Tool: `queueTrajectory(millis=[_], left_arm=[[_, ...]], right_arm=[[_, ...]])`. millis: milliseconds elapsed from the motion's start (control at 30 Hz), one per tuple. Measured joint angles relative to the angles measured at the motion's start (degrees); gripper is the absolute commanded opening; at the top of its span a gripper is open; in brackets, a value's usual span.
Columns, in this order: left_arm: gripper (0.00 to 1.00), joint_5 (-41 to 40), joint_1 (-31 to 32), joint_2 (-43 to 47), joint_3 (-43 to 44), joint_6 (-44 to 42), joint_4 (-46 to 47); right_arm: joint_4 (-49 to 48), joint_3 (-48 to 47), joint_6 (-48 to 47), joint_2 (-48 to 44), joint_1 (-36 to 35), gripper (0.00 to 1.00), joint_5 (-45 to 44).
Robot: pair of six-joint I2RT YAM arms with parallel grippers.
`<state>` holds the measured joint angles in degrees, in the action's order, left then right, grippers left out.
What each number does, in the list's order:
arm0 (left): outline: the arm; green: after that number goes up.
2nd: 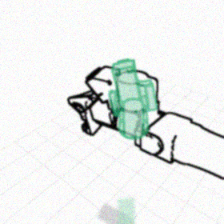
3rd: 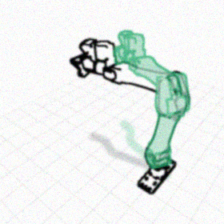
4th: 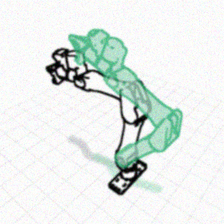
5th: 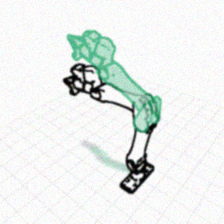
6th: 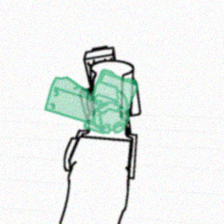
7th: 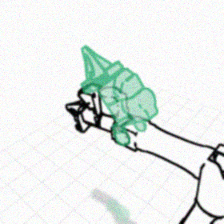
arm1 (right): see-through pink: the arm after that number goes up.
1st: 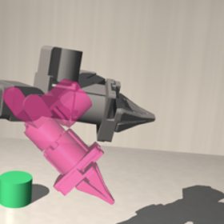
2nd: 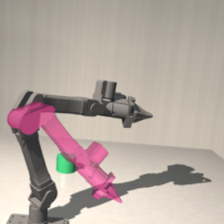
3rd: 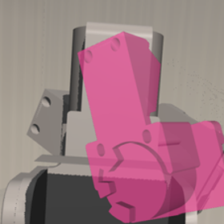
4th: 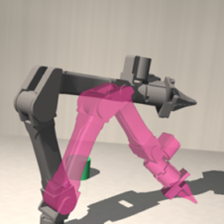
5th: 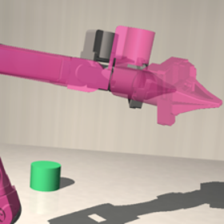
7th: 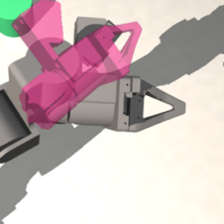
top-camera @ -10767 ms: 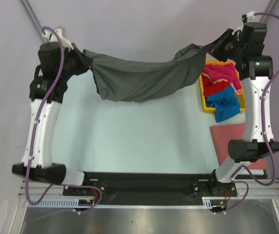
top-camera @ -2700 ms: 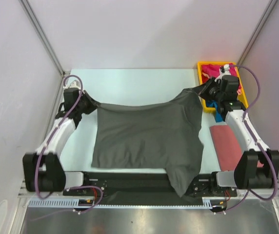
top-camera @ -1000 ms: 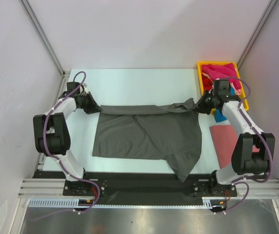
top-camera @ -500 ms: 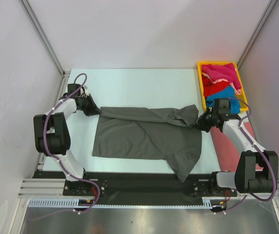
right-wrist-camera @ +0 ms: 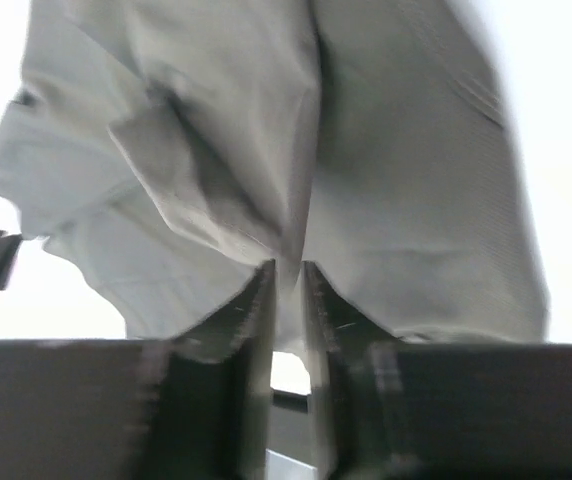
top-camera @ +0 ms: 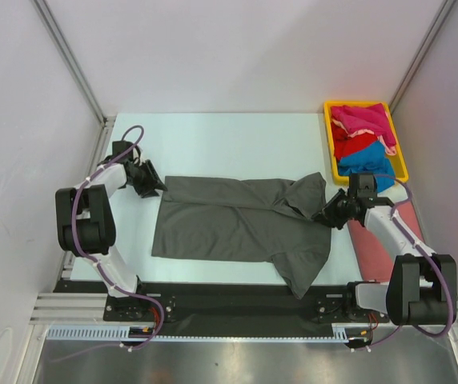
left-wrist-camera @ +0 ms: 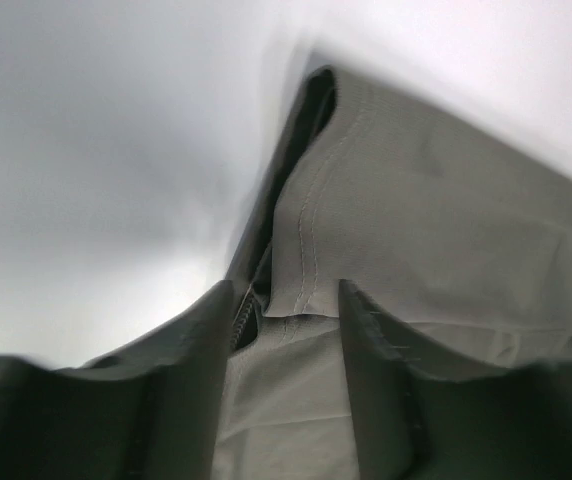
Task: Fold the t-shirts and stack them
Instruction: Fold the tshirt
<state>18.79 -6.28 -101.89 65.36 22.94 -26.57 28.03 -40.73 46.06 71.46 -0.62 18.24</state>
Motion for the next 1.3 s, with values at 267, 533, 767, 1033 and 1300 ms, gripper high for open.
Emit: queueTrajectory(millis=[267, 533, 767, 1033, 1300], left_arm=[[0.71, -5.1, 0.0, 2.6, 3.6, -1.6, -3.5], [0.72, -0.4, 0.4, -9.0, 15.2, -3.5, -1.0], [0.65, 1.0, 1.1, -14.4, 16.2, -4.5, -1.7], [0.08, 5.5, 1.2, -17.0, 16.0, -1.9, 0.3], [0.0, 5.8, -0.1, -17.5, 15.8, -0.7, 0.8]], right_arm=[[5.7, -14.2, -11.1, 6.0, -0.2, 0.63, -3.8], [3.8, -28.9, -20.3, 23.1, -3.0, 0.64, -8.3], [5.6, -35.2, -24.6, 30.5, -3.7, 0.66, -12.7], [7.8, -41.1, -28.4, 36.8, -5.6, 0.67, -18.0], [9.3, -41.9, -30.6, 39.8, -5.5, 0.69, -20.7]])
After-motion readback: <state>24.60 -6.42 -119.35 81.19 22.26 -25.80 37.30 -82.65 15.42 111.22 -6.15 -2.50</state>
